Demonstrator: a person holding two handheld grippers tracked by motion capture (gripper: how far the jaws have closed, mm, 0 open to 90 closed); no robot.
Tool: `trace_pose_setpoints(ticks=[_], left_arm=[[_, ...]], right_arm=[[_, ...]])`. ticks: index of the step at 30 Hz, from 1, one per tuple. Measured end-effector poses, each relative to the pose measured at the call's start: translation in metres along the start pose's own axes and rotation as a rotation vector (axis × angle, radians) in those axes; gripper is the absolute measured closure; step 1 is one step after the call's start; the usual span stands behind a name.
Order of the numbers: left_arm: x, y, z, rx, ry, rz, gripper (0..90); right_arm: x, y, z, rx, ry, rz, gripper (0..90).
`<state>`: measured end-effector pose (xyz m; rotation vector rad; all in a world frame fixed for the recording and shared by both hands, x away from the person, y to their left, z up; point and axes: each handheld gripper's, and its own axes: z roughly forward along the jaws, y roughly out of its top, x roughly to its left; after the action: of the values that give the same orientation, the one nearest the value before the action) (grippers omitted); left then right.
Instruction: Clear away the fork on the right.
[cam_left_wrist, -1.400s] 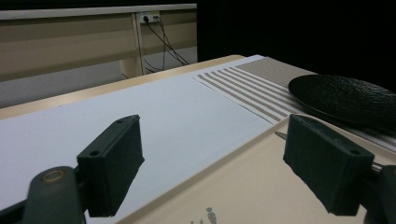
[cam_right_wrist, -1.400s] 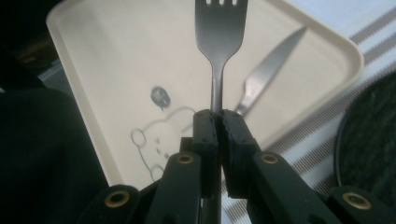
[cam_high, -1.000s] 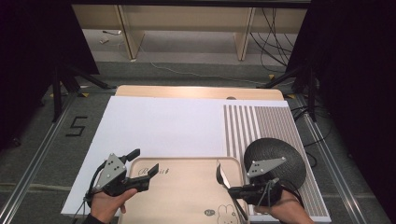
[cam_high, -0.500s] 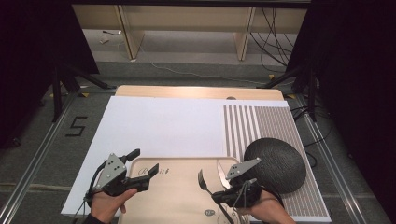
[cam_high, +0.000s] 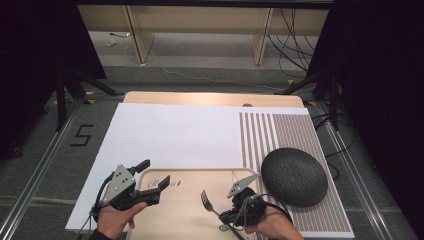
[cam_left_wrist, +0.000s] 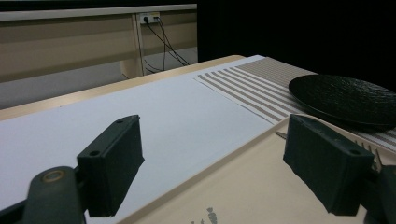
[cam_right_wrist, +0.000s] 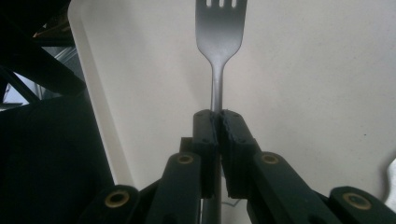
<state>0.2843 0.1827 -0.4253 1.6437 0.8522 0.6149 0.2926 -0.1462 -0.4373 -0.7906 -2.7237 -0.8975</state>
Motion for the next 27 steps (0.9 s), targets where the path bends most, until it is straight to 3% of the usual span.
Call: trace_pose_setpoints(ticks=[7, 17, 26, 27], left_arm=[[0.000, 0.000, 0.000, -0.001, -0.001, 0.000, 18.9], [0.000, 0.000, 0.000, -0.001, -0.002, 0.001, 18.9], [0.000, 0.000, 0.000, -0.001, -0.003, 0.001, 18.9], [0.000, 0.000, 0.000, -0.002, -0.003, 0.000, 18.8]], right_arm=[[-0.001, 0.000, 0.010, 0.047, 0.013, 0.007, 85.4], [-0.002, -0.001, 0.023, 0.120, -0.020, 0.007, 85.2], [-0.002, -0.002, 0.029, 0.153, -0.060, 0.006, 83.9], [-0.002, -0.001, 0.029, 0.143, -0.058, 0.010, 80.4]])
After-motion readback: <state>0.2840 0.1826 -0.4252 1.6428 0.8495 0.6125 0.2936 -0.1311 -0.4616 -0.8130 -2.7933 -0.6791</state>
